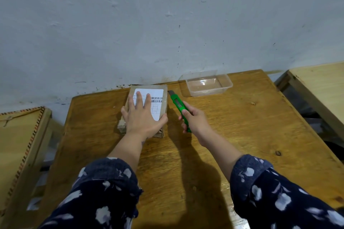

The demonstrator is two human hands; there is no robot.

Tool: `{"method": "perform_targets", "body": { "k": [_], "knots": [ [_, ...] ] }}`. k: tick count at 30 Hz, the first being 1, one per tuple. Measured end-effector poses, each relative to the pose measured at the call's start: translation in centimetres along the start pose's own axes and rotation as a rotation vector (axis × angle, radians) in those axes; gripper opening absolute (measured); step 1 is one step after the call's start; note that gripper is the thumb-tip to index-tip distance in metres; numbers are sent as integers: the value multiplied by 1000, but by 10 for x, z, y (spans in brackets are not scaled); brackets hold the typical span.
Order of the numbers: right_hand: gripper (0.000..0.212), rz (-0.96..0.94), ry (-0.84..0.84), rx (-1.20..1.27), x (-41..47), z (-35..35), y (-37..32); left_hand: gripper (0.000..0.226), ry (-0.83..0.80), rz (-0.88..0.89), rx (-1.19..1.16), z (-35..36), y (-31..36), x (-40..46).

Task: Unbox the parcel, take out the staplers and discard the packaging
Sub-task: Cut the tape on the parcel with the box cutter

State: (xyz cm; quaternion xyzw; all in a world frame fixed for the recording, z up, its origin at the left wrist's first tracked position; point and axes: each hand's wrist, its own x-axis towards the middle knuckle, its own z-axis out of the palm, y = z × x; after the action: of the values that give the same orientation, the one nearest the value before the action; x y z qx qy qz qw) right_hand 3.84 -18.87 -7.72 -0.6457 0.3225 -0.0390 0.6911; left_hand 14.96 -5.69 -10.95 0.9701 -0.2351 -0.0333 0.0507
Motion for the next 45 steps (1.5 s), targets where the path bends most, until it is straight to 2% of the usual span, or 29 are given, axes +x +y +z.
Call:
{"method": "perform_targets", "body": {
  "k": [18, 45],
  "knots": [
    [44, 90, 38, -46, -3, -3, -6, 93, 13, 10, 21, 1, 0, -2],
    [43, 68, 69, -87, -28, 5, 19, 90, -5, 55, 67, 2, -1, -4]
  ]
}}
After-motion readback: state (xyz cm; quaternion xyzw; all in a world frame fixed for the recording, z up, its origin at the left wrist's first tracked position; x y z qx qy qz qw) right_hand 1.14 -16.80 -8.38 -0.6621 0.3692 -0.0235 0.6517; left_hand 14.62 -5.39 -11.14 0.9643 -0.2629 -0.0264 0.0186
